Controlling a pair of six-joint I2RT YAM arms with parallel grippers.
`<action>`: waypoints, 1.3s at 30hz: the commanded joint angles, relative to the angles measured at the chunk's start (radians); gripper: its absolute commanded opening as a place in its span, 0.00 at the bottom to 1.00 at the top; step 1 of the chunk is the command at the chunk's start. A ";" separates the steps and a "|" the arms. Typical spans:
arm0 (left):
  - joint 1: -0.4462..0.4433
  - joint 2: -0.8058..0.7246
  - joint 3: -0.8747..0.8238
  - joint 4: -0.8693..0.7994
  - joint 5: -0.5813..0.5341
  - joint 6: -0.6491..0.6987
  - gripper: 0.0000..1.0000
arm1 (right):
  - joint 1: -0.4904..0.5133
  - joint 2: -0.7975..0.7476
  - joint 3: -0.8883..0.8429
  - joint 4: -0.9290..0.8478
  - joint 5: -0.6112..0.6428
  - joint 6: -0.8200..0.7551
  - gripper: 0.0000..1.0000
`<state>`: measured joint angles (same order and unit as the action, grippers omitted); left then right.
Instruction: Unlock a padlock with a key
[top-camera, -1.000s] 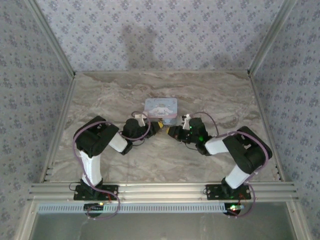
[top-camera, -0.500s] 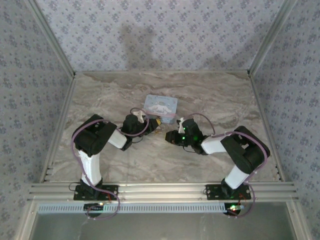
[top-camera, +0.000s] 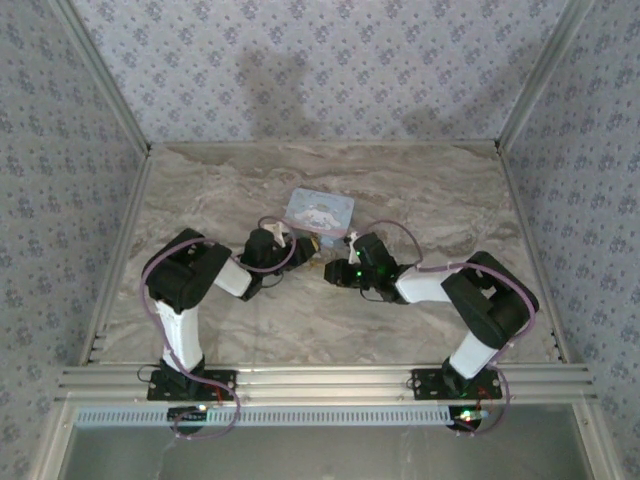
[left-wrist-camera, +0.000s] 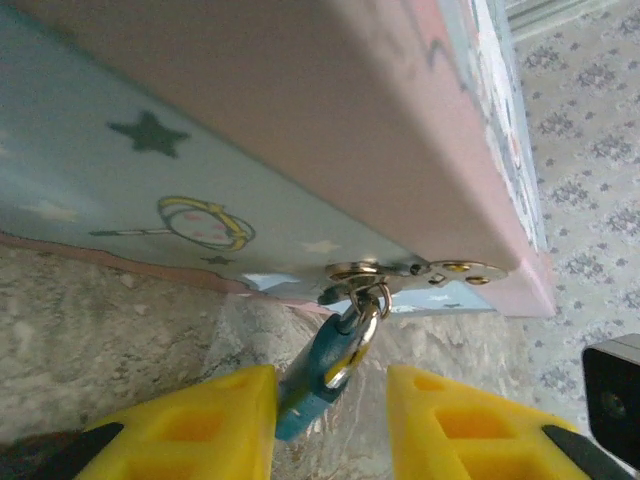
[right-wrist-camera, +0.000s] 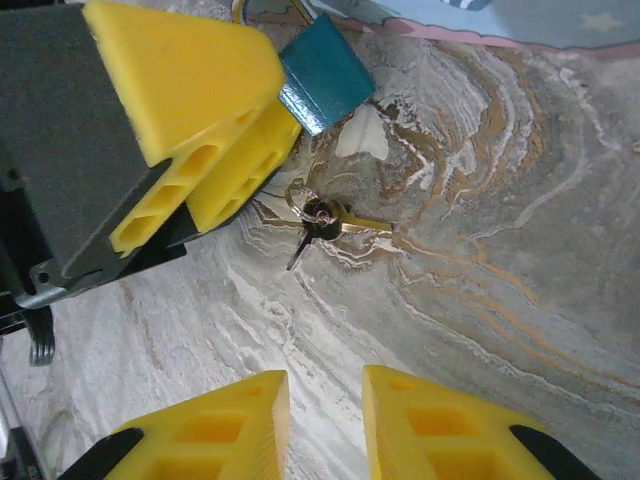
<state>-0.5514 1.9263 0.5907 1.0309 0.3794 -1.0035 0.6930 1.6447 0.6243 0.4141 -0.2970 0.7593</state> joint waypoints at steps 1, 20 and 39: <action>0.010 -0.020 -0.046 -0.057 -0.020 0.013 0.39 | 0.014 0.003 0.053 -0.110 0.053 -0.066 0.30; 0.016 -0.304 -0.287 -0.143 -0.137 0.014 0.52 | 0.105 0.240 0.523 -0.625 0.283 -0.322 0.39; 0.016 -0.699 -0.325 -0.500 -0.265 0.111 0.58 | 0.196 0.421 0.737 -0.836 0.461 -0.358 0.26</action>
<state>-0.5426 1.2518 0.2806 0.5766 0.1444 -0.9157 0.8692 2.0258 1.3460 -0.3378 0.1211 0.4156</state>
